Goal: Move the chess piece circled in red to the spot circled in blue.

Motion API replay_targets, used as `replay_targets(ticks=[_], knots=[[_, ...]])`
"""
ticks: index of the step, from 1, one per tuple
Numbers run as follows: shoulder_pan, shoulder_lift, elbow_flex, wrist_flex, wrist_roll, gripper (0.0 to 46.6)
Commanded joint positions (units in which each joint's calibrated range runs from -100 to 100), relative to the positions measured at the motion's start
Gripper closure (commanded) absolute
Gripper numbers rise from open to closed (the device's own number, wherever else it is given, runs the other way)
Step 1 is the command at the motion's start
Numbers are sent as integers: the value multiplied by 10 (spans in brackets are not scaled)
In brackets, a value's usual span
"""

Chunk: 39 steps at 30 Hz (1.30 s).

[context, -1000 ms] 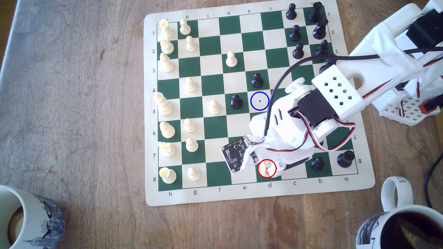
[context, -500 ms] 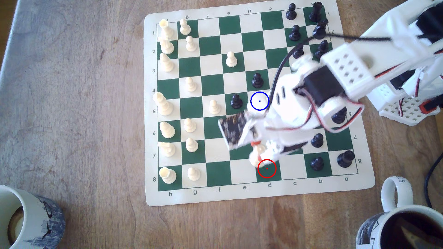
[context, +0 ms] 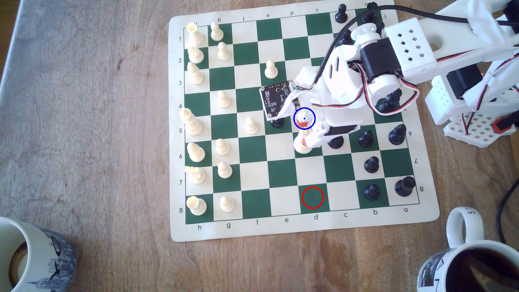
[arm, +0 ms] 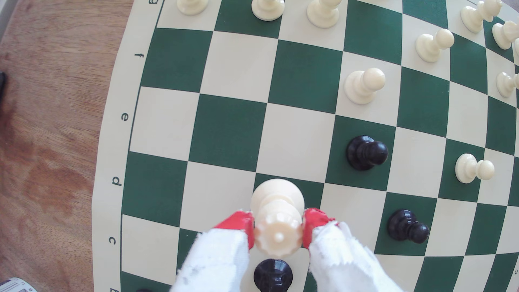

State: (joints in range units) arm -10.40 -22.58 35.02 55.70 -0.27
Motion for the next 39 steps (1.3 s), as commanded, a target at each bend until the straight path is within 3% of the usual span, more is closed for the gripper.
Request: replay_targets(ticks=[1, 10, 39], knots=[[18, -31, -11, -12, 6, 464], [65, 14, -8, -22, 20, 464], [95, 65, 17, -34, 35, 464]])
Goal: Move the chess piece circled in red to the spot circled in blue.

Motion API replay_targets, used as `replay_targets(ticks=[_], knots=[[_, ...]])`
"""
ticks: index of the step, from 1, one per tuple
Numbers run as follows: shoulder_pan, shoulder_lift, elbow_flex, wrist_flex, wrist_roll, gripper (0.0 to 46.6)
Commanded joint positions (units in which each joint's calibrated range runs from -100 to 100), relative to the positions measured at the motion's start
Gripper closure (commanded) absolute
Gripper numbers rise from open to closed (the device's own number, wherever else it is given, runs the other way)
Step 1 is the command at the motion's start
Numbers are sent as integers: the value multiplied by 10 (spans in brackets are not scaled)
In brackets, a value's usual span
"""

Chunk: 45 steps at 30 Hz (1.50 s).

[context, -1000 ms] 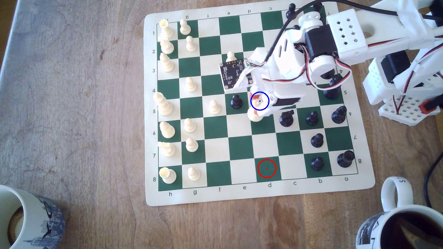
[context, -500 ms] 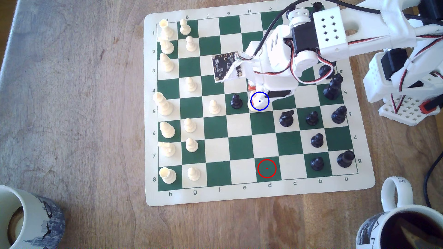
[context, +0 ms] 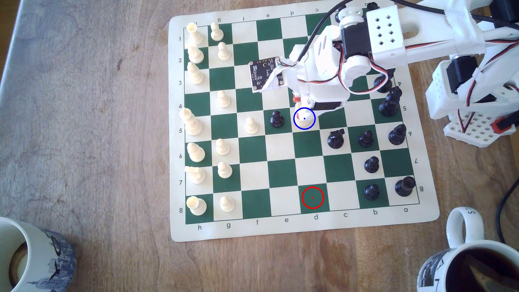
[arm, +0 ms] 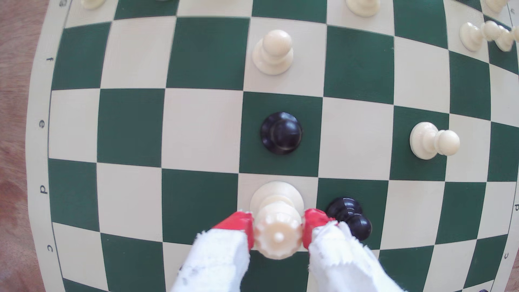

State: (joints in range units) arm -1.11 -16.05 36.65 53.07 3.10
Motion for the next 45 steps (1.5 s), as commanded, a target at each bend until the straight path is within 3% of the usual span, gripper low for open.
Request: replay_targets(ticks=[1, 3, 10, 15, 22, 35, 40, 41, 45], knots=[[2, 2, 4, -8, 3, 464], [3, 3, 4, -8, 3, 454], [6, -8, 4, -11, 8, 320], [1, -62, 32, -10, 8, 296], [8, -139, 85, 5, 9, 290], [29, -456, 366, -156, 9, 297], [30, -584, 469, -305, 11, 372], [32, -624, 514, -409, 11, 384], [31, -660, 561, -552, 11, 400]])
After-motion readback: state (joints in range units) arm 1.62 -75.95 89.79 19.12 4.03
